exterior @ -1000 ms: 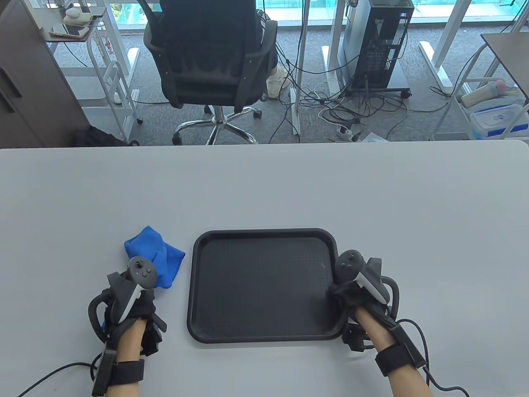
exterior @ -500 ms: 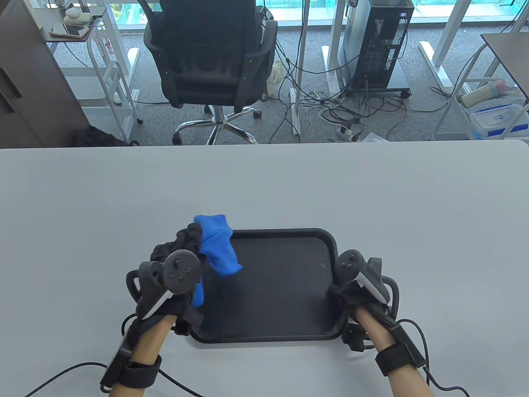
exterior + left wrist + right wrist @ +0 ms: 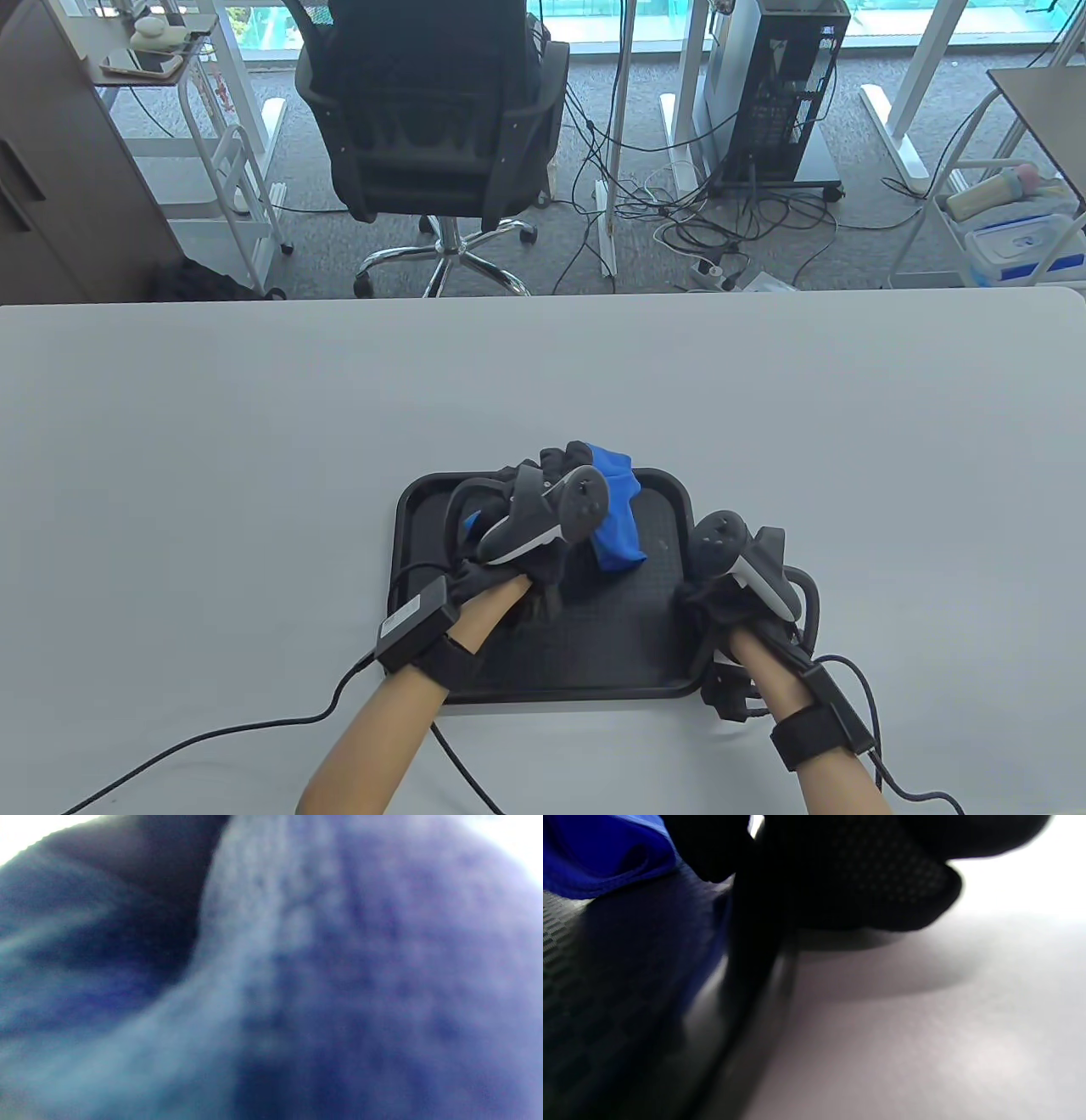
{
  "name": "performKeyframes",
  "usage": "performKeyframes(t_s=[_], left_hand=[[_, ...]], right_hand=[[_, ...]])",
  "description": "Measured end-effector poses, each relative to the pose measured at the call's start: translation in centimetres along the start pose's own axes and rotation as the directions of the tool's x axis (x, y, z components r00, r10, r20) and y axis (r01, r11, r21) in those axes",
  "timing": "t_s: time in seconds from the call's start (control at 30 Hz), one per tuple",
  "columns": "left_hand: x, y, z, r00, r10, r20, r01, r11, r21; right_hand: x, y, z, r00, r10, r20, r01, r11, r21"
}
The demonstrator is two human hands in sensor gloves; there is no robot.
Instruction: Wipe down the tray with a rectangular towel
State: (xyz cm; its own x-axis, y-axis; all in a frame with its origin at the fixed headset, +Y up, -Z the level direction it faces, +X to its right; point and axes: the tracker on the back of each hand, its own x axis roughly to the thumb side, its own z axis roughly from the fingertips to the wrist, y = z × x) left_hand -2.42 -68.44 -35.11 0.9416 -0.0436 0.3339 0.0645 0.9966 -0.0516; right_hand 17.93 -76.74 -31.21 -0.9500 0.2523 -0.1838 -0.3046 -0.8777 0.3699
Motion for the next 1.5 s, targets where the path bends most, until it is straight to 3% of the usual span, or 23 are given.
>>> performKeyframes(t_s=[0.33, 0.43, 0.7, 0.9, 1.2, 1.37, 1.5], left_hand=[[3.6, -5.9, -2.1, 0.974, -0.138, 0.181, 0.175, 0.961, -0.212], [3.5, -6.1, -2.0, 0.952, -0.204, 0.227, 0.239, 0.961, -0.136], [2.8, -6.1, -1.8, 0.948, -0.245, 0.202, 0.283, 0.941, -0.184], [0.0, -6.2, -1.1, 0.957, -0.268, 0.110, 0.287, 0.927, -0.240], [-7.5, -6.4, 2.0, 0.958, -0.288, -0.016, 0.262, 0.894, -0.364], [-10.2, -6.3, 3.9, 0.958, -0.286, -0.018, 0.253, 0.873, -0.417], [-10.2, -6.2, 5.6, 0.959, -0.281, 0.031, 0.266, 0.860, -0.435]], right_hand=[[0.0, 0.0, 0.0, 1.000, -0.003, -0.004, 0.003, 1.000, 0.007], [0.0, -0.1, 0.0, 1.000, -0.002, -0.015, 0.002, 1.000, -0.004], [-0.1, 0.0, 0.1, 0.998, -0.019, -0.060, 0.018, 1.000, -0.013], [-0.4, 0.1, 0.1, 0.994, -0.061, -0.089, 0.061, 0.998, -0.003], [-0.5, 0.2, 0.3, 0.990, -0.082, -0.112, 0.081, 0.997, -0.016], [-0.6, 0.2, 0.3, 0.988, -0.102, -0.118, 0.100, 0.995, -0.026], [-0.6, 0.3, 0.3, 0.987, -0.111, -0.115, 0.108, 0.994, -0.028]])
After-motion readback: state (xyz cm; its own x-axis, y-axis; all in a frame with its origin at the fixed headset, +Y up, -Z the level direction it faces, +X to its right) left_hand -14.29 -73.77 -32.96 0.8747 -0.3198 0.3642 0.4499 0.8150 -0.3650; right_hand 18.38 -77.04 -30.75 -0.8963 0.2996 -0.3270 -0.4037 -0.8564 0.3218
